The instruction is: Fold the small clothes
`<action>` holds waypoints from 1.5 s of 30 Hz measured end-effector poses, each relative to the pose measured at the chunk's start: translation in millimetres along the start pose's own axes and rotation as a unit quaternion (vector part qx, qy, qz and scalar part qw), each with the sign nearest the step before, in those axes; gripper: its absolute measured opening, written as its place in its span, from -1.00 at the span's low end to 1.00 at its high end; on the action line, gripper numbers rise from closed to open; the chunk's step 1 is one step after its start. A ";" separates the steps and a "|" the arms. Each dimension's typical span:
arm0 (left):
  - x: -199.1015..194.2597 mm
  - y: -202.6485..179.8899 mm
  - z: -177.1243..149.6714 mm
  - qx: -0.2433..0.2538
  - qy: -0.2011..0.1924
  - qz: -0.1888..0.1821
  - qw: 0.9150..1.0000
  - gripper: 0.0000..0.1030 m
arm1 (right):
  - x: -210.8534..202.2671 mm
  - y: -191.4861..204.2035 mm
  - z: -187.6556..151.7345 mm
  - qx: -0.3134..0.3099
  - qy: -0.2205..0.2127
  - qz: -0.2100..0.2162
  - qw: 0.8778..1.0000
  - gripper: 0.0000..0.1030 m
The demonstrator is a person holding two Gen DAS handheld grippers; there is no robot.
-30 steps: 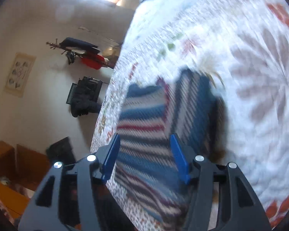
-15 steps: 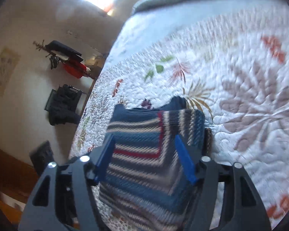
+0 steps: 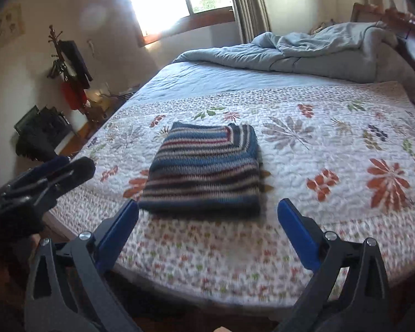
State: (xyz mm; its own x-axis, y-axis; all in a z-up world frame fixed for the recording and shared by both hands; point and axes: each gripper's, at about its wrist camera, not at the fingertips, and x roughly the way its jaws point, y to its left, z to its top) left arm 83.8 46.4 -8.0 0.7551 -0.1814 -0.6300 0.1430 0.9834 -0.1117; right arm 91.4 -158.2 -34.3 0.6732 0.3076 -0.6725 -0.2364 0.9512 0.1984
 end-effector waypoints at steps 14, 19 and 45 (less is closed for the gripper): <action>-67.8 3.2 -60.4 -0.010 0.026 0.059 0.998 0.93 | -50.5 18.0 -51.6 -0.018 0.010 -0.009 1.000 0.94; -75.9 4.6 -63.0 -0.021 0.023 0.075 0.997 0.93 | -55.6 30.4 -51.5 -0.030 0.009 0.002 0.999 0.94; -72.5 15.1 -65.7 -0.053 0.024 0.072 0.996 0.93 | -43.3 38.3 -45.8 -0.034 0.018 -0.013 0.999 0.94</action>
State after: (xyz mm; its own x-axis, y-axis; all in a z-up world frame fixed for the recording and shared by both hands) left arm -10.8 74.8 -14.5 0.7305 -0.0405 -0.6817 -0.0343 0.9948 -0.0959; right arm 21.1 -136.3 -30.2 0.6537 0.2806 -0.7029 -0.2670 0.9545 0.1327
